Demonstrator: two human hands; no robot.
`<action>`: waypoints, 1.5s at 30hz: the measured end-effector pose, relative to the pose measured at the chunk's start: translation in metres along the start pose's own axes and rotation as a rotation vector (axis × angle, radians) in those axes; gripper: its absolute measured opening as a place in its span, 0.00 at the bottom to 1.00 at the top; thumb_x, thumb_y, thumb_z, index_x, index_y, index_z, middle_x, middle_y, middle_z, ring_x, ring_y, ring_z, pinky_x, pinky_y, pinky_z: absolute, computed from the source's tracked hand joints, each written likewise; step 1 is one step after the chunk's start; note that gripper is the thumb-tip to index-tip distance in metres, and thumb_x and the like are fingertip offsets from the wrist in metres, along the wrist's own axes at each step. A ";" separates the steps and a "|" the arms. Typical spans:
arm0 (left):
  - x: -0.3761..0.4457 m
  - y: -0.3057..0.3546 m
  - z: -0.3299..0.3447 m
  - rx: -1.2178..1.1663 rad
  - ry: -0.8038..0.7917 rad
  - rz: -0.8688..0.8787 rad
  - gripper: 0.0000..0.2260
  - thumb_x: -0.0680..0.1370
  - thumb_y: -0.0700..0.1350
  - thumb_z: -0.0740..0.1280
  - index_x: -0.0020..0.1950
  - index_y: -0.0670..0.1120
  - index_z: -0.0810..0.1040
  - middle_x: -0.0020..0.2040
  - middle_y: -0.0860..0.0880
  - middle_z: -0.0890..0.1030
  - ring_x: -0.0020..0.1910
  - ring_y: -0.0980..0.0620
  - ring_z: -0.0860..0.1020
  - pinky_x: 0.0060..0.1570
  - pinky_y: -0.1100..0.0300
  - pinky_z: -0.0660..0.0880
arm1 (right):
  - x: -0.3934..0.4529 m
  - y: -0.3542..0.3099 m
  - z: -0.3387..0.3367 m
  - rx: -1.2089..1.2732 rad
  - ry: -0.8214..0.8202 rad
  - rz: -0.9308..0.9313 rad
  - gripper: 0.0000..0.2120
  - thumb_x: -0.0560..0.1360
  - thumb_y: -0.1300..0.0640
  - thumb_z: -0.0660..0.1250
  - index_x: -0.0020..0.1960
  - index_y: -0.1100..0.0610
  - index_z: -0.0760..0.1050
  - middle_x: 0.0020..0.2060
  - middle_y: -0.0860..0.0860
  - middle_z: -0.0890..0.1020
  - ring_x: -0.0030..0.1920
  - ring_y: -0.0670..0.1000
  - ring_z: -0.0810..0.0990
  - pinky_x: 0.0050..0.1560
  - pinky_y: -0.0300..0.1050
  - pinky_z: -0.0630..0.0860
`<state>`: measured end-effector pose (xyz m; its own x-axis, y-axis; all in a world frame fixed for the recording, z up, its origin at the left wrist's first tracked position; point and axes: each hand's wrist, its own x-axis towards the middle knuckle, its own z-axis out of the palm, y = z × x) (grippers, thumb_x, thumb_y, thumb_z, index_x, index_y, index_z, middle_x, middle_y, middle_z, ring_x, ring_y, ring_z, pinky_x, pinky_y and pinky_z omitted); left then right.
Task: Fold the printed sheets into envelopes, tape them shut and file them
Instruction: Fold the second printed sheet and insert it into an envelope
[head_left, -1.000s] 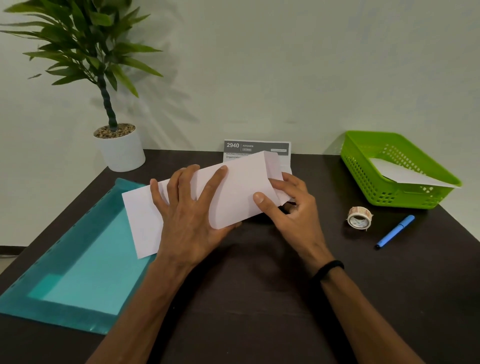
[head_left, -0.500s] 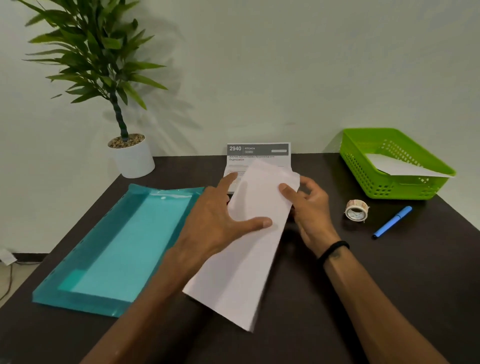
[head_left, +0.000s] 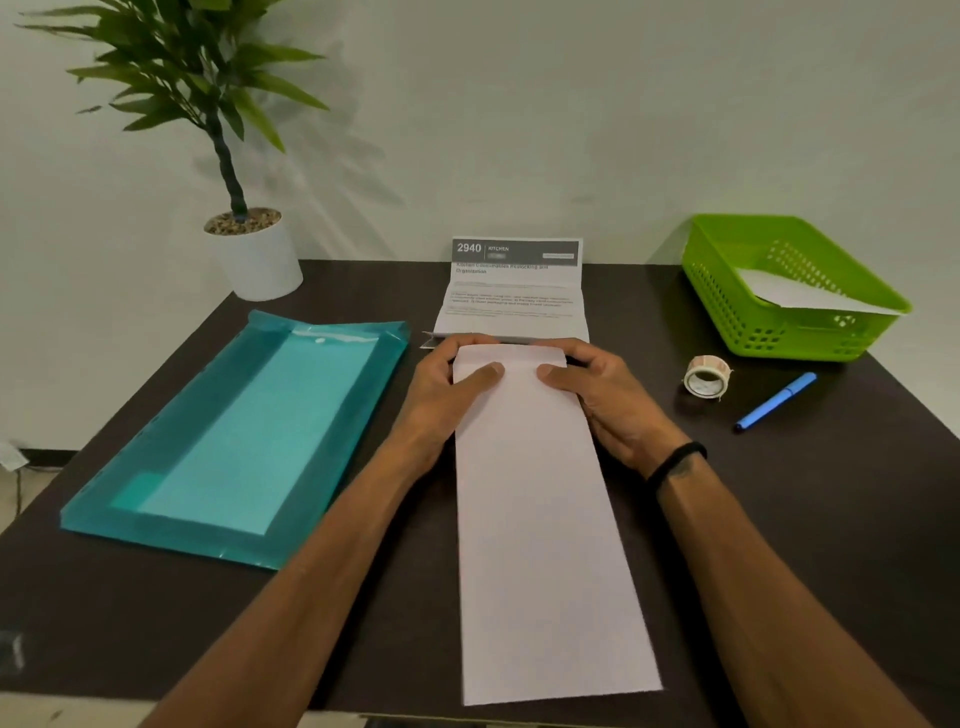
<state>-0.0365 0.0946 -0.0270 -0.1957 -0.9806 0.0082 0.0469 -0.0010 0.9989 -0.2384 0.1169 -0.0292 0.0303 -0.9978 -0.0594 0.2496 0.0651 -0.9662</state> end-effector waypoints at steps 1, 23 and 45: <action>0.002 -0.002 -0.001 0.025 -0.002 0.012 0.11 0.79 0.42 0.73 0.60 0.52 0.81 0.59 0.48 0.84 0.57 0.44 0.84 0.54 0.42 0.83 | 0.001 0.000 0.000 -0.014 -0.013 -0.001 0.14 0.79 0.69 0.69 0.62 0.60 0.82 0.59 0.58 0.86 0.58 0.59 0.86 0.60 0.54 0.83; 0.002 -0.008 0.000 0.168 -0.024 0.106 0.08 0.76 0.47 0.77 0.55 0.52 0.85 0.51 0.60 0.85 0.51 0.58 0.84 0.51 0.56 0.84 | -0.002 0.002 0.012 -0.268 0.042 -0.098 0.15 0.74 0.59 0.79 0.59 0.58 0.83 0.51 0.55 0.88 0.51 0.58 0.88 0.53 0.54 0.85; 0.000 -0.010 0.000 0.116 0.029 0.179 0.21 0.85 0.37 0.58 0.68 0.61 0.73 0.70 0.57 0.75 0.60 0.56 0.80 0.57 0.56 0.82 | 0.010 0.001 0.003 -0.210 0.260 -0.054 0.15 0.83 0.66 0.63 0.59 0.48 0.78 0.61 0.52 0.83 0.60 0.57 0.84 0.66 0.63 0.79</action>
<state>-0.0367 0.0942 -0.0369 -0.1658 -0.9683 0.1868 -0.0352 0.1951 0.9801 -0.2347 0.1066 -0.0295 -0.2323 -0.9717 -0.0431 0.0381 0.0351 -0.9987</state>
